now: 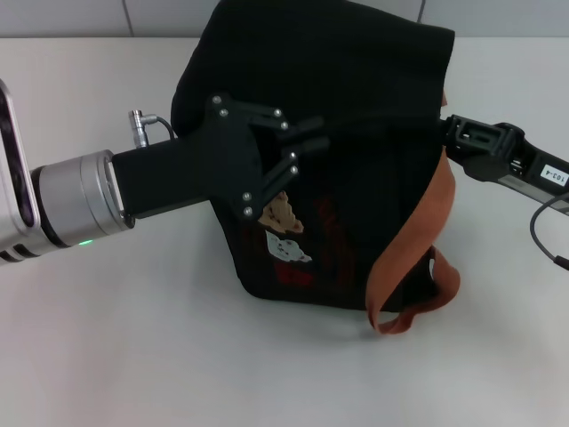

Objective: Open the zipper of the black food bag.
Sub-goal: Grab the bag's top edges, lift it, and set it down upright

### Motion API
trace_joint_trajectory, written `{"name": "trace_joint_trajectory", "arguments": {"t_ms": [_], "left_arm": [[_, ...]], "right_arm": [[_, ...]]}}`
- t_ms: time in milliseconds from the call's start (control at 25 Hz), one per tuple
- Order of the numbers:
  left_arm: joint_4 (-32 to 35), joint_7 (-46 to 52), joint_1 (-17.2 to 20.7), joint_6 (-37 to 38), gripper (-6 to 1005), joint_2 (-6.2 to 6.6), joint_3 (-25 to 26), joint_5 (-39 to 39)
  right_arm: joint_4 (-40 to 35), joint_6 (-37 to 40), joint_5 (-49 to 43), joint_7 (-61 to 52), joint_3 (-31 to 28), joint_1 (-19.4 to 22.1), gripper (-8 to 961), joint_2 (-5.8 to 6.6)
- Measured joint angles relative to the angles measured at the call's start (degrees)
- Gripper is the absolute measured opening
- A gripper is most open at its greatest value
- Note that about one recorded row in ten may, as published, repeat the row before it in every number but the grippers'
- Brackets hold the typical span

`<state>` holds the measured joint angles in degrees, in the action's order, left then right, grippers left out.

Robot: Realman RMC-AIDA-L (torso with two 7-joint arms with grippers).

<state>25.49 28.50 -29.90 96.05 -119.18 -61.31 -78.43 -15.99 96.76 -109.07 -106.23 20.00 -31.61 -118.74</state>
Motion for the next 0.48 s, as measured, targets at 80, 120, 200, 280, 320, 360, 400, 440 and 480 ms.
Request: {"name": "trace_joint_trajectory", "arguments": {"t_ms": [80,120,200,280,320,360,400,440,480], "left_arm": [[-0.2,-0.4,0.2,0.0,87,0.00,0.0,0.9],[-0.2,-0.6,0.3,0.0,87,0.00,0.0,1.4],[-0.2,-0.7,0.4,0.0,87,0.00,0.0,2.1],[-0.3,-0.7,0.4,0.0,87,0.00,-0.2,2.3],[-0.3,-0.7,0.5,0.0,87,0.00,-0.2,2.4],[-0.3,-0.7,0.5,0.0,87,0.00,-0.3,2.4],[-0.3,-0.7,0.5,-0.1,87,0.00,-0.3,2.4],[-0.4,-0.7,0.5,-0.1,87,0.00,-0.4,2.4],[-0.5,-0.7,0.5,-0.1,87,0.00,-0.4,2.4]], "right_arm": [[0.0,0.3,0.1,0.7,-0.1,0.4,140,0.00],[0.0,0.4,0.1,1.1,-0.2,0.6,121,0.00],[0.0,0.5,0.1,1.7,-0.3,0.9,83,0.00],[0.0,0.6,0.2,2.2,-0.4,1.1,49,0.00],[0.0,0.6,0.2,2.3,-0.4,1.2,32,0.00],[0.0,0.7,0.2,2.6,-0.4,1.2,15,-0.02],[0.0,0.7,0.2,2.7,-0.4,1.2,-2,-0.04],[0.0,0.8,0.2,2.9,-0.4,1.3,0,-0.06],[0.1,0.8,0.2,3.1,-0.5,1.3,1,-0.08]]}}
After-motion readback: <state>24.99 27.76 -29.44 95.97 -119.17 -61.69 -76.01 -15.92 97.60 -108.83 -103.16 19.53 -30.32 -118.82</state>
